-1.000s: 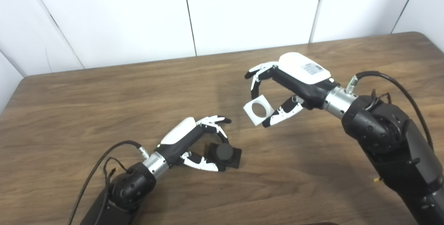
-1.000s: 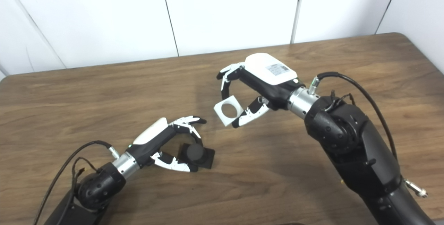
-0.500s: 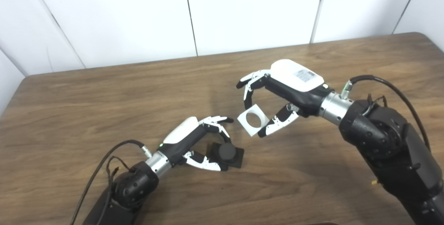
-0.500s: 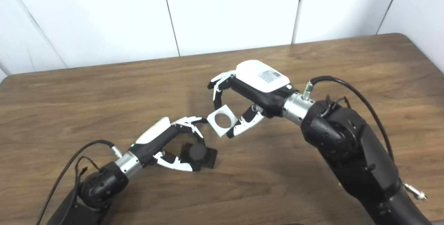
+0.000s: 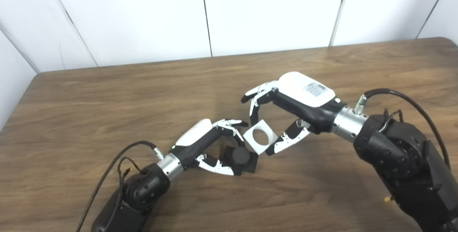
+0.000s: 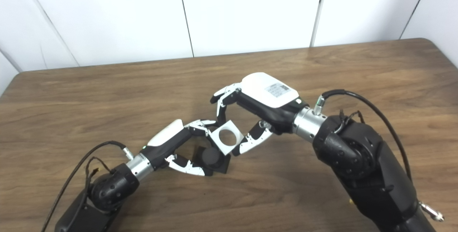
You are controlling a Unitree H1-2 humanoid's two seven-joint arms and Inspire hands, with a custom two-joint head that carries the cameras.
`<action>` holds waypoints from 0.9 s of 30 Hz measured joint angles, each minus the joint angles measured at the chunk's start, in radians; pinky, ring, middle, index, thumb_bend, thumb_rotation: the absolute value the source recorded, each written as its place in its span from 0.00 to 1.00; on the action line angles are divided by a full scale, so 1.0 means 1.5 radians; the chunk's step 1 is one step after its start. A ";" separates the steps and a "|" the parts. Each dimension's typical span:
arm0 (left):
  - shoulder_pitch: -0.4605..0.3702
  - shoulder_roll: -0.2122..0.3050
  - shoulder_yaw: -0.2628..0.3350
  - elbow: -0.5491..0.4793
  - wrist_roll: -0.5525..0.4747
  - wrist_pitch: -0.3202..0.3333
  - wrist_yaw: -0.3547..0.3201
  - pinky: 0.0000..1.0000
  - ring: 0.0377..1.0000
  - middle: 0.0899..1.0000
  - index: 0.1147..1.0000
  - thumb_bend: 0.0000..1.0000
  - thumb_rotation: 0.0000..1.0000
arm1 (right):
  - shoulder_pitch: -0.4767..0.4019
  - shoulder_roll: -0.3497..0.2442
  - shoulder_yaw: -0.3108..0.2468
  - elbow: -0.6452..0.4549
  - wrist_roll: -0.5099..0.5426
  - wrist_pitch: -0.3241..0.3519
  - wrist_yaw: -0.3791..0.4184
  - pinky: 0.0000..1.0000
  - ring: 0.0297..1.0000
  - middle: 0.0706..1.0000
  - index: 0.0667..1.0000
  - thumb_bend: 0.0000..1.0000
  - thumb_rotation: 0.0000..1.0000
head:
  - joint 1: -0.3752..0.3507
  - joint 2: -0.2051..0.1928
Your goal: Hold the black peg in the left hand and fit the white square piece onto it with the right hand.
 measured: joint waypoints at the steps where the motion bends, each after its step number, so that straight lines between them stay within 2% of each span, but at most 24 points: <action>1: 0.000 0.000 0.000 0.000 0.001 0.000 0.000 0.92 0.91 0.88 0.43 0.51 0.08 | 0.000 0.000 0.000 -0.001 0.000 0.000 0.001 0.80 0.81 0.78 0.44 0.51 0.14 | 0.001 0.000; 14: 0.000 -0.006 0.000 0.000 0.006 0.001 0.002 0.93 0.91 0.88 0.43 0.51 0.08 | 0.004 0.004 0.004 -0.016 0.005 -0.001 0.009 0.79 0.81 0.78 0.44 0.51 0.15 | 0.020 0.002; 20: 0.000 -0.008 0.000 0.000 0.006 0.001 0.002 0.90 0.90 0.88 0.43 0.51 0.08 | 0.004 0.011 0.019 -0.016 0.004 -0.002 0.011 0.81 0.81 0.79 0.44 0.51 0.15 | 0.020 0.006; 27: 0.001 -0.010 0.000 -0.001 0.006 0.003 0.002 0.92 0.91 0.89 0.43 0.51 0.08 | 0.004 0.011 0.027 -0.014 0.003 -0.005 0.014 0.81 0.81 0.78 0.44 0.51 0.15 | 0.023 0.009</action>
